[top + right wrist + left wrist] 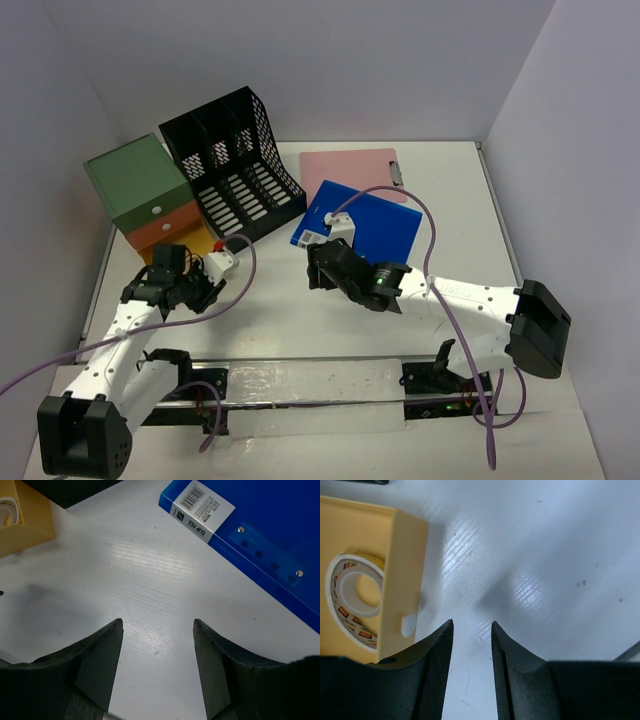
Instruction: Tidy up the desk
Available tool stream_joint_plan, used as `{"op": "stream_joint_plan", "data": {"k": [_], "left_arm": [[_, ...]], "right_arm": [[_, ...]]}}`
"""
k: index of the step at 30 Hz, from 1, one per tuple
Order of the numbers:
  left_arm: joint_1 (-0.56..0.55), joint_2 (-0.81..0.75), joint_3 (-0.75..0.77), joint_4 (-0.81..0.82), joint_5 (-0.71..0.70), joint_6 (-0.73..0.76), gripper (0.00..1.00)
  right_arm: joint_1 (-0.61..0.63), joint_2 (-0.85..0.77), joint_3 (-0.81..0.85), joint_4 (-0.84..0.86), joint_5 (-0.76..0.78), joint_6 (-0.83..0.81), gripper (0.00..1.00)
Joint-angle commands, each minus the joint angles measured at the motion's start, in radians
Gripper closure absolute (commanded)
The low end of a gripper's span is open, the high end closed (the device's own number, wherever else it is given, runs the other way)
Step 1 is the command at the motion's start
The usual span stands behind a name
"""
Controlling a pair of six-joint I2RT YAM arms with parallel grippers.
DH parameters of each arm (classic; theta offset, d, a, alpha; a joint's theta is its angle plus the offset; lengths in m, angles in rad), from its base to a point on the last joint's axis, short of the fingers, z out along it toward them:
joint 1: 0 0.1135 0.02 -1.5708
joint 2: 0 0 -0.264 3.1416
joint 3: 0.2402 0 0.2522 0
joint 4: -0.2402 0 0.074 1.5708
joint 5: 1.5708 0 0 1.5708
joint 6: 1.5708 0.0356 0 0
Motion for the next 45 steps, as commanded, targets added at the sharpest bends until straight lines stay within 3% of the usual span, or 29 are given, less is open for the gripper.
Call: {"op": "stream_joint_plan", "data": {"k": [1,10,31,45], "left_arm": [[-0.063,0.025,-0.046,0.156,-0.200,-0.027,0.58],[-0.067,0.158,-0.087,0.455,-0.522,-0.093,0.59],[-0.065,0.466,-0.082,0.914,-0.841,-0.087,0.54],[-0.065,0.568,-0.076,1.059,-0.951,-0.051,0.43]], "right_arm": [[-0.010,0.011,0.023,0.024,0.019,0.000,0.35],[-0.022,0.011,0.012,0.021,0.026,-0.009,0.35],[-0.071,-0.015,-0.016,0.027,0.018,-0.023,0.35],[-0.096,-0.043,-0.032,0.025,0.015,-0.028,0.35]]}}
